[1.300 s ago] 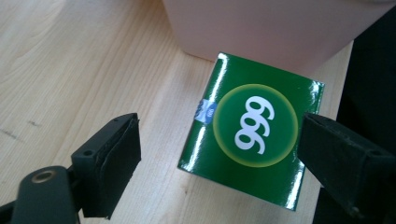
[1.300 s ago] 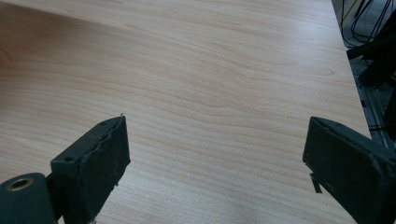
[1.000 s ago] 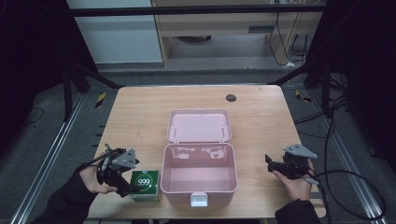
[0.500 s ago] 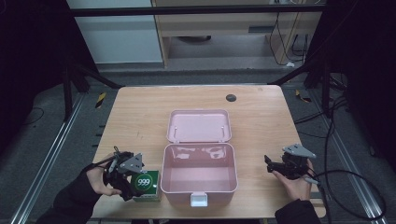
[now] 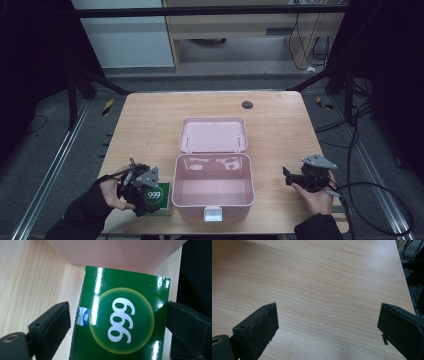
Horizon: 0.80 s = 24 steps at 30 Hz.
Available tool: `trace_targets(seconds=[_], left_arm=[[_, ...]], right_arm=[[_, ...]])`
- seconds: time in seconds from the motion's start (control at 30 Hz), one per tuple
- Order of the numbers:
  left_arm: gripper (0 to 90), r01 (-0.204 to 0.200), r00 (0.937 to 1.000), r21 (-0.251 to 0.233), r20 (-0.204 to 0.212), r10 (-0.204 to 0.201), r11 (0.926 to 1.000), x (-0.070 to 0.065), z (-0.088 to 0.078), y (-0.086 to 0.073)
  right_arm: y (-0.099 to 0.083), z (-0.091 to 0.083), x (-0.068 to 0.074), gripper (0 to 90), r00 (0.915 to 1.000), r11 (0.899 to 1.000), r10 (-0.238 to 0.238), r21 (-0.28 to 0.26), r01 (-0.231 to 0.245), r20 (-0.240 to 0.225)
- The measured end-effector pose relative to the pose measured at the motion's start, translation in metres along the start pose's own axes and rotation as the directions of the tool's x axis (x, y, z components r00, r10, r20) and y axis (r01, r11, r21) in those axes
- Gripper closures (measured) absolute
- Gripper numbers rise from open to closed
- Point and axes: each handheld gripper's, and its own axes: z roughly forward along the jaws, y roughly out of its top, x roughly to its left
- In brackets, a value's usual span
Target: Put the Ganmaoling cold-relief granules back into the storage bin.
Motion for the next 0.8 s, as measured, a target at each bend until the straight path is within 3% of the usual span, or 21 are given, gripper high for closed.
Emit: trace_targets(seconds=[0.37,0.8], left_arm=[[6.8,0.042,0.9991,0.006,0.002,-0.042,0.9991,0.002,0.014,-0.010],[9.2,0.056,0.9984,0.025,0.004,-0.056,0.9981,0.003,0.020,-0.015]], right_arm=[[-0.001,0.001,0.001,3.3,0.9999,1.000,-0.010,0.008,0.010,0.003],[-0.001,0.002,0.001,3.2,0.9999,1.000,-0.014,0.012,0.013,0.004]])
